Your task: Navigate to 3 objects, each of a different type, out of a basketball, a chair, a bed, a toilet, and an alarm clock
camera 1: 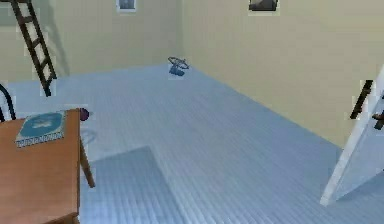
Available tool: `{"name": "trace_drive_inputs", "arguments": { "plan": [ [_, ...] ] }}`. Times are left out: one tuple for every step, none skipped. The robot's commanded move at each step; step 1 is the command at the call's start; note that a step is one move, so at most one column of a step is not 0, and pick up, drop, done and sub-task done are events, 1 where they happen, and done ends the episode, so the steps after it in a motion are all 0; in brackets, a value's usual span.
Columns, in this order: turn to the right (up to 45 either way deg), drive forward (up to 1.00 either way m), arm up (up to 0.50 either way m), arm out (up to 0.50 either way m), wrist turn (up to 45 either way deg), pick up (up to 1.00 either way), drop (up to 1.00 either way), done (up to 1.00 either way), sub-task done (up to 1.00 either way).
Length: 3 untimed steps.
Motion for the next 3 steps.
{"name": "trace_drive_inputs", "arguments": {
  "plan": [
    [0.0, 0.25, 0.0, 0.0, 0.0, 0.0, 0.0, 0.0, 0.0],
    [-45.0, 0.0, 0.0, 0.0, 0.0, 0.0, 0.0, 0.0, 0.0],
    [-33.0, 0.0, 0.0, 0.0, 0.0, 0.0, 0.0, 0.0, 0.0]
  ]
}}
